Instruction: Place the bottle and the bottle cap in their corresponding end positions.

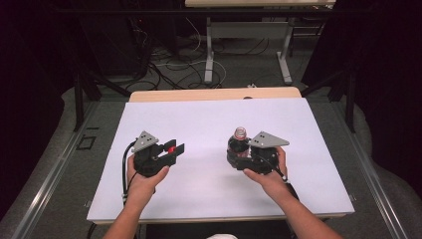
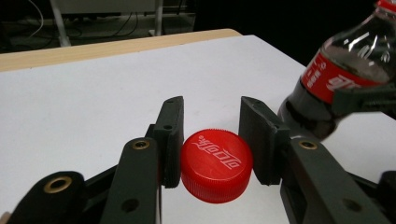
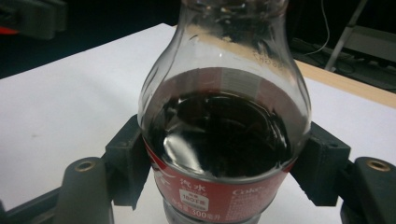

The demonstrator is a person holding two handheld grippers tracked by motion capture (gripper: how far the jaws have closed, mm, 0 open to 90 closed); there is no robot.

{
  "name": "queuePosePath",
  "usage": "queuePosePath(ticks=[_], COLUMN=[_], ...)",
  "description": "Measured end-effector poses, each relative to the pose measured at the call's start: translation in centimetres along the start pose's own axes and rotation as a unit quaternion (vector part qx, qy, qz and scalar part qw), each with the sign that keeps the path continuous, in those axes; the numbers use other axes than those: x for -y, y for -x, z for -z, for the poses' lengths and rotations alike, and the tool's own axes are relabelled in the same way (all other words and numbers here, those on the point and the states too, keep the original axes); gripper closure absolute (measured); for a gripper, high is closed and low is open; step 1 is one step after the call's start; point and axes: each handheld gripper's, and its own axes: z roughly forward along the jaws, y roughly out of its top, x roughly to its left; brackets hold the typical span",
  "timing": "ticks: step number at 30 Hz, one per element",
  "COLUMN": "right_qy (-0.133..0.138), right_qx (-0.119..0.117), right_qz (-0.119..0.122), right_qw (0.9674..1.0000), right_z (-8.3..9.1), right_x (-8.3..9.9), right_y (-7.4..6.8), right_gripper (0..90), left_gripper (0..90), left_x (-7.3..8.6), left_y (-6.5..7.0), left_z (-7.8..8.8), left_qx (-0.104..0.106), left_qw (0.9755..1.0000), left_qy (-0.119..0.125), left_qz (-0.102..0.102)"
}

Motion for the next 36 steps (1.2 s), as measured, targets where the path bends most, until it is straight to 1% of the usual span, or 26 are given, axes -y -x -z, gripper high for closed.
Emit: queuePosePath(ticks=[1, 2, 3, 4, 5, 7, 8, 10, 11, 15, 16, 17, 18, 19, 20, 21, 22, 24, 26, 27, 28, 30, 32, 34, 35, 36], right_qy=[0.000, -0.001, -0.004, -0.006, -0.005, -0.011, -0.012, -0.017, -0.016, -0.015, -0.014, -0.014, -0.016, -0.013, -0.013, -0.014, -0.012, -0.011, -0.012, -0.007, -0.010, -0.006, -0.007, -0.008, -0.009, -0.007], right_qx=[0.001, 0.004, 0.003, 0.004, 0.004, 0.006, 0.010, 0.011, 0.012, 0.014, 0.014, 0.014, 0.014, 0.016, 0.018, 0.016, 0.016, 0.020, 0.013, 0.015, 0.015, 0.013, 0.013, 0.016, 0.015, 0.015], right_qz=[-0.004, -0.006, -0.010, -0.011, -0.013, -0.015, -0.015, -0.017, -0.017, -0.026, -0.026, -0.032, -0.033, -0.036, -0.041, -0.040, -0.035, -0.029, -0.022, -0.022, -0.019, -0.019, -0.018, -0.017, -0.021, -0.018], right_qw=[1.0000, 1.0000, 0.9999, 0.9999, 0.9999, 0.9998, 0.9998, 0.9997, 0.9996, 0.9994, 0.9995, 0.9993, 0.9992, 0.9991, 0.9989, 0.9990, 0.9992, 0.9993, 0.9996, 0.9996, 0.9997, 0.9997, 0.9997, 0.9997, 0.9996, 0.9997], right_z=[-0.3, -0.6, -1.0, -1.3, -1.8, -2.6, -3.1, -3.9, -4.4, -6.0, -6.4, -6.7, -7.0, -7.4, -7.6, -7.8, -8.1, -8.6, -9.1, -9.5, -9.7, -10.3, -10.9, -11.5, -11.7, -12.0], right_x=[-0.2, -0.3, -0.5, -0.7, -0.8, -1.1, -1.2, -1.4, -1.5, -1.8, -1.9, -2.0, -2.1, -2.2, -2.3, -2.4, -2.5, -2.6, -2.8, -2.8, -2.8, -2.9, -2.9, -2.8, -2.7, -2.6], right_y=[0.2, 0.5, 0.7, 1.0, 1.2, 1.6, 1.8, 2.1, 2.3, 3.1, 3.3, 3.5, 3.6, 3.8, 3.8, 3.8, 3.9, 3.8, 3.7, 3.6, 3.6, 3.5, 3.4, 3.3, 3.2, 3.3], right_gripper=[29.6, 29.6, 29.6, 29.6, 29.6, 29.6, 29.6, 29.6, 29.6, 29.6, 29.6, 29.6, 29.6, 29.6, 29.6, 29.6, 29.6, 29.6, 29.5, 29.5, 29.5, 29.5, 29.5, 29.6, 29.5, 29.5], left_gripper=[61.8, 61.8, 61.8, 61.8, 61.8, 61.8, 61.8, 61.8, 61.8, 61.8, 61.8, 61.8, 61.8, 61.8, 61.8, 61.8, 61.8, 61.8, 61.8, 61.8, 61.8, 61.8, 61.8, 61.8, 61.8, 61.8], left_x=[0.1, 0.3, 0.4, 0.5, 0.5, 0.7, 0.7, 0.8, 0.9, 1.0, 1.0, 1.1, 1.0, 1.1, 1.0, 1.1, 1.1, 1.2, 1.2, 1.3, 1.3, 1.3, 1.4, 1.4, 1.4, 1.5], left_y=[-0.2, -0.2, -0.3, -0.4, -0.4, -0.5, -0.6, -0.7, -0.8, -1.0, -1.1, -1.1, -1.3, -1.3, -1.4, -1.5, -1.5, -1.6, -1.7, -1.7, -1.8, -1.9, -1.9, -2.1, -2.1, -2.1], left_z=[0.0, 0.0, 0.0, 0.0, 0.0, 0.0, 0.1, 0.0, 0.0, 0.1, 0.1, 0.1, 0.2, 0.1, 0.2, 0.2, 0.1, 0.1, 0.1, 0.1, 0.1, 0.1, 0.2, 0.2, 0.2, 0.2], left_qx=[-0.001, -0.001, 0.000, 0.003, 0.002, 0.002, 0.001, -0.001, 0.000, 0.000, 0.001, -0.001, -0.001, 0.000, -0.002, -0.001, -0.002, -0.003, -0.002, -0.003, -0.003, -0.004, -0.004, -0.006, -0.006, -0.006], left_qw=[1.0000, 1.0000, 1.0000, 1.0000, 1.0000, 1.0000, 1.0000, 0.9999, 1.0000, 1.0000, 1.0000, 1.0000, 1.0000, 0.9999, 1.0000, 1.0000, 0.9999, 0.9999, 0.9999, 0.9999, 0.9999, 0.9999, 0.9998, 0.9999, 0.9998, 0.9998], left_qy=[0.001, 0.003, 0.000, 0.002, 0.001, 0.005, 0.004, 0.010, 0.004, 0.003, 0.003, 0.005, 0.004, 0.008, 0.004, 0.006, 0.008, 0.007, 0.006, 0.004, 0.005, 0.005, 0.006, 0.005, 0.006, 0.006], left_qz=[-0.005, 0.000, -0.004, -0.002, -0.006, -0.001, -0.004, -0.001, 0.001, 0.000, 0.001, 0.006, 0.002, 0.009, 0.004, 0.008, 0.012, 0.014, 0.012, 0.013, 0.014, 0.012, 0.016, 0.014, 0.016, 0.017])
